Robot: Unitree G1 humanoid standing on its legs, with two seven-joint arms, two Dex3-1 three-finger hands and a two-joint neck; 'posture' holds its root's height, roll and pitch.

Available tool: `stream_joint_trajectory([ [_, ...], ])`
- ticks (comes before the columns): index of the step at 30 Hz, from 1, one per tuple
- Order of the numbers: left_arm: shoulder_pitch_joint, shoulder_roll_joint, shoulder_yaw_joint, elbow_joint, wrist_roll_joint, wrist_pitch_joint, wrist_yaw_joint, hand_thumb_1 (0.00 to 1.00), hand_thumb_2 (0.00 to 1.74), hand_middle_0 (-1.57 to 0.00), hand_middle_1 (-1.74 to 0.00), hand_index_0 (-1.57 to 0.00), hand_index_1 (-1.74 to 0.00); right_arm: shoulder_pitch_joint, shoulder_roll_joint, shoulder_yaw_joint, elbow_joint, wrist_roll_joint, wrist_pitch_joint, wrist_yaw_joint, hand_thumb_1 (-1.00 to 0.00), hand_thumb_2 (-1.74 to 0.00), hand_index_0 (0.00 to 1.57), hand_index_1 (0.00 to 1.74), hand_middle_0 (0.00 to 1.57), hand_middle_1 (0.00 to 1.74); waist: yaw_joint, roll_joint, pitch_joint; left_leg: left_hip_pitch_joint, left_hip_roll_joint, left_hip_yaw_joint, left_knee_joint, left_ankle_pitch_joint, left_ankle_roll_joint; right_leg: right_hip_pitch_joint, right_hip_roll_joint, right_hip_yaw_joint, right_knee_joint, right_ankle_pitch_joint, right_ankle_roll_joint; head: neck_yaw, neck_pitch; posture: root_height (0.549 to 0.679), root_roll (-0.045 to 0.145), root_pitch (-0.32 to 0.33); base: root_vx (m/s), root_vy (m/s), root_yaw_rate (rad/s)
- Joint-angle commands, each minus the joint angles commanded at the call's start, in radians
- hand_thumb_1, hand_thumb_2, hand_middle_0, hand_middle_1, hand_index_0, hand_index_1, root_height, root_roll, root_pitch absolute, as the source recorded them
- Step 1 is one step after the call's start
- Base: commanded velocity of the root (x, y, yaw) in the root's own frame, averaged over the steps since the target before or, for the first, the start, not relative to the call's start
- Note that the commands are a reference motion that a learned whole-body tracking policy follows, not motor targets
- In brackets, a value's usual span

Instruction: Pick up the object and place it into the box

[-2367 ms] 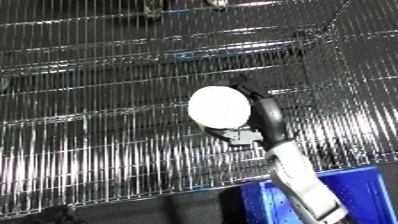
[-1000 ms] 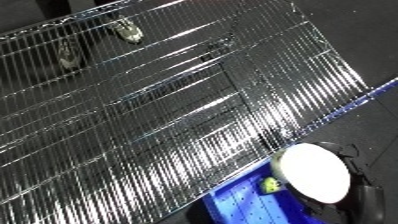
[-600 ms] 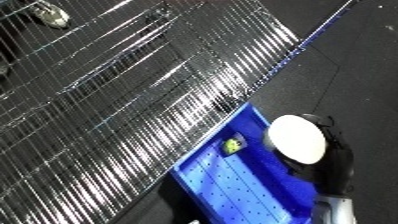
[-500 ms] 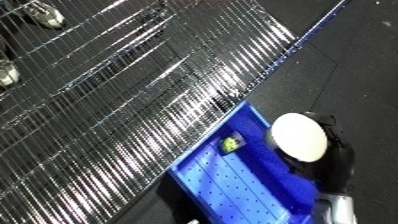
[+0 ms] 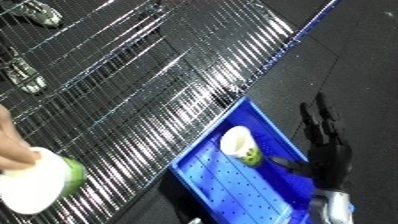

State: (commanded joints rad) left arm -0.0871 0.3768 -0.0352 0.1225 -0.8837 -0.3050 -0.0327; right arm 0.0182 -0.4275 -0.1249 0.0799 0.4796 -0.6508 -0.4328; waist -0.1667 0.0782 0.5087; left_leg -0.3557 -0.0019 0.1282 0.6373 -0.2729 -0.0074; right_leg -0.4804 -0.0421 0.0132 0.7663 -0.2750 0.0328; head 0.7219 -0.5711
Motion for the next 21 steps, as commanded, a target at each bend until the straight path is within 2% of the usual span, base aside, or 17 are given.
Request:
stream_joint_trajectory([
  [8,0.006,0.002,0.005,-0.002,-0.002,0.002,-0.002,1.00,1.74,-1.57,-1.74,-1.57,-1.74,0.010,0.015,0.017,-0.012,0.017,0.035,0.062,0.00,0.00,0.00,0.00,0.00,0.00,0.009,-0.007,-0.001,-0.007,-0.002,-0.009,0.005,0.002,0.0018,0.001,0.0010,-0.006,0.010,-0.005,-0.0030,-0.050,-0.019,0.643,0.099,0.033,0.012,-0.008,0.029],
  [10,0.014,0.004,0.003,-0.006,-0.004,0.004,-0.006,1.00,1.74,-1.57,-1.74,-1.57,-1.74,0.005,0.013,0.035,-0.031,-0.002,0.052,0.114,0.00,0.00,0.00,0.00,0.00,0.00,0.019,-0.012,-0.003,-0.010,-0.003,-0.016,0.010,0.005,0.0013,0.009,-0.0027,-0.013,0.008,-0.006,-0.0052,-0.108,-0.028,0.643,0.099,0.028,0.025,-0.028,0.074],
  [11,0.014,0.004,0.003,-0.006,-0.004,0.004,-0.006,1.00,1.74,-1.57,-1.74,-1.57,-1.74,0.005,0.013,0.035,-0.031,-0.002,0.052,0.114,0.00,0.00,0.00,0.00,0.00,0.00,0.019,-0.012,-0.003,-0.010,-0.003,-0.016,0.010,0.005,0.0013,0.009,-0.0027,-0.013,0.008,-0.006,-0.0052,-0.108,-0.028,0.643,0.099,0.028,0.025,-0.032,0.082],
  [12,0.016,0.005,0.000,-0.009,-0.002,0.009,-0.009,1.00,1.74,-1.57,-1.74,-1.57,-1.74,-0.008,0.011,0.056,-0.048,-0.008,0.076,0.167,0.00,0.00,0.00,0.00,0.00,0.00,0.030,-0.016,-0.005,-0.013,-0.004,-0.023,0.014,0.006,0.0007,0.014,-0.0055,-0.019,0.007,-0.006,-0.0068,-0.150,-0.029,0.644,0.100,0.024,0.023,-0.049,0.115],
  [14,0.012,0.007,-0.005,-0.012,0.004,0.018,-0.010,1.00,1.74,-1.57,-1.74,-1.57,-1.74,-0.026,0.006,0.083,-0.070,-0.016,0.110,0.216,0.00,0.00,0.00,0.00,0.00,0.00,0.042,-0.022,-0.009,-0.017,-0.005,-0.032,0.018,0.006,0.0006,0.018,-0.0078,-0.025,0.006,-0.007,-0.0080,-0.194,-0.038,0.644,0.099,0.021,0.020,-0.066,0.132],
  [16,0.004,0.010,-0.009,-0.011,0.013,0.029,-0.012,1.00,1.74,-1.57,-1.74,-1.57,-1.74,-0.048,-0.002,0.111,-0.092,-0.023,0.147,0.251,0.00,0.00,0.00,0.00,0.00,0.00,0.056,-0.030,-0.014,-0.024,-0.006,-0.041,0.022,0.006,0.0007,0.020,-0.0091,-0.033,0.006,-0.007,-0.0086,-0.233,-0.047,0.643,0.097,0.020,0.014,-0.084,0.136],
  [17,0.004,0.010,-0.009,-0.011,0.013,0.029,-0.012,1.00,1.74,-1.57,-1.74,-1.57,-1.74,-0.048,-0.002,0.111,-0.092,-0.023,0.147,0.251,0.00,0.00,0.00,0.00,0.00,0.00,0.056,-0.030,-0.014,-0.024,-0.006,-0.041,0.022,0.006,0.0007,0.020,-0.0091,-0.033,0.006,-0.007,-0.0086,-0.233,-0.047,0.643,0.097,0.020,0.011,-0.088,0.136],
  [19,-0.013,0.018,-0.014,-0.003,0.026,0.046,-0.015,1.00,1.74,-1.57,-1.74,-1.57,-1.74,-0.079,-0.010,0.151,-0.115,-0.027,0.200,0.290,0.00,0.00,0.00,0.00,0.00,0.00,0.078,-0.046,-0.020,-0.042,-0.007,-0.055,0.038,0.005,0.0008,0.019,-0.0107,-0.045,0.015,-0.009,-0.0083,-0.295,-0.068,0.642,0.092,0.017,0.010,-0.108,0.148],
  [21,-0.020,0.023,-0.016,0.002,0.036,0.057,-0.020,1.00,1.74,-1.57,-1.74,-1.57,-1.74,-0.096,-0.011,0.176,-0.126,-0.035,0.231,0.307,0.00,0.00,0.00,0.00,0.00,0.00,0.094,-0.055,-0.024,-0.054,-0.008,-0.065,0.052,0.003,0.0017,0.018,-0.0130,-0.054,0.024,-0.011,-0.0081,-0.326,-0.080,0.641,0.088,0.014,0.017,-0.108,0.158],
])
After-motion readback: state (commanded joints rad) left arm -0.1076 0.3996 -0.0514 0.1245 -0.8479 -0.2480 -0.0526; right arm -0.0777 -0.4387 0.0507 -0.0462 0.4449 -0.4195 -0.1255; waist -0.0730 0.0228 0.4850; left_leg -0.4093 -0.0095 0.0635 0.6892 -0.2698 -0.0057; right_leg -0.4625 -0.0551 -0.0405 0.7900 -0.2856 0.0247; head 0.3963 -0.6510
